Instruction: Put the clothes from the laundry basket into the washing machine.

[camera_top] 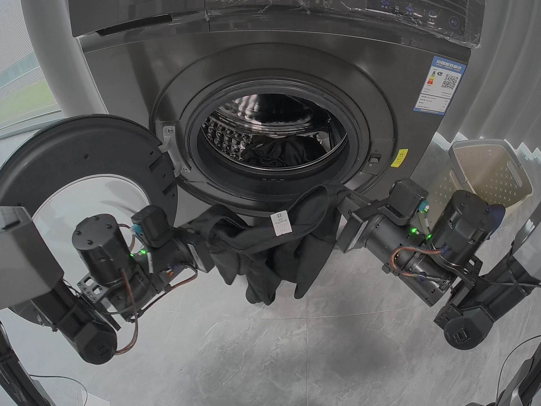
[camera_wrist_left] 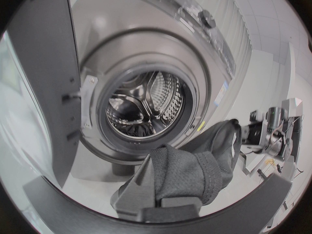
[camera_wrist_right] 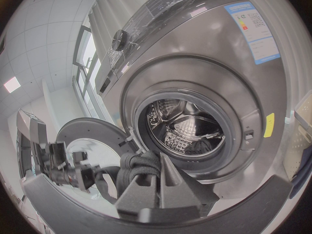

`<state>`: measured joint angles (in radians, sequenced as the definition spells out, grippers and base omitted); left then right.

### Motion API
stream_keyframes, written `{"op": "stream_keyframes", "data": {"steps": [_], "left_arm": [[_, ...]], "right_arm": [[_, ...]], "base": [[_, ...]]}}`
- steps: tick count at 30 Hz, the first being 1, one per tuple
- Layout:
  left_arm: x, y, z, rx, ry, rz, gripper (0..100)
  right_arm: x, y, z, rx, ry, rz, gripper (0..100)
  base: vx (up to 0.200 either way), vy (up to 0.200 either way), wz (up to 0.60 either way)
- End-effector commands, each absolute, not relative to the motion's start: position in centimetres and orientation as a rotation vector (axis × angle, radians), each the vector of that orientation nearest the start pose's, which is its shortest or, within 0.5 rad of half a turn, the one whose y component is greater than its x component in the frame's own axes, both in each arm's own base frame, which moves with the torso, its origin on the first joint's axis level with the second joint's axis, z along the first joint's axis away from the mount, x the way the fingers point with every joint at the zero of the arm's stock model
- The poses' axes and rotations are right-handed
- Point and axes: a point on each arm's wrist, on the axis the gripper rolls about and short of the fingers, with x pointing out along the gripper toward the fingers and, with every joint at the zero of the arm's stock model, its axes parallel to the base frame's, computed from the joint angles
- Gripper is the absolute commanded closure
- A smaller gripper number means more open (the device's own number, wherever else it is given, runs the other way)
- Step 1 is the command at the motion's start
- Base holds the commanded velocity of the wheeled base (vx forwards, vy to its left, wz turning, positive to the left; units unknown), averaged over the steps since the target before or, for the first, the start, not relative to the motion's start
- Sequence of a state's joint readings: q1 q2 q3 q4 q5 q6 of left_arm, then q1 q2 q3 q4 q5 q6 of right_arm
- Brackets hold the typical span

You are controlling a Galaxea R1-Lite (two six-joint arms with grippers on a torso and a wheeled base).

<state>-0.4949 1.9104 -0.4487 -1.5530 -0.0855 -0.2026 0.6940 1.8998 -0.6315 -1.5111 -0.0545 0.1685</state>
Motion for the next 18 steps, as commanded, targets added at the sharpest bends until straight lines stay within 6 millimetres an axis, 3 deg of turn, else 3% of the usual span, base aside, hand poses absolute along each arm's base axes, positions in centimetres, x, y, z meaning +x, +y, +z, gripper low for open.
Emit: {"op": "stream_keyframes", "data": {"steps": [1,8,18], "left_arm": [[23.5,-11.8,16.5,-0.231,-0.161,-0.581,100],[22.3,-11.1,19.3,-0.254,-0.265,-0.601,100],[22.8,-10.3,19.7,-0.246,-0.287,-0.579,100]], "right_arm": [[23.3,18.8,16.3,0.242,-0.155,0.643,100],[23.1,17.8,16.4,0.233,-0.166,0.631,100],[22.8,17.5,16.0,0.218,-0.154,0.63,100]], "base": [[0.0,0.0,0.0],[0.0,0.0,0.0],[0.0,0.0,0.0]]}}
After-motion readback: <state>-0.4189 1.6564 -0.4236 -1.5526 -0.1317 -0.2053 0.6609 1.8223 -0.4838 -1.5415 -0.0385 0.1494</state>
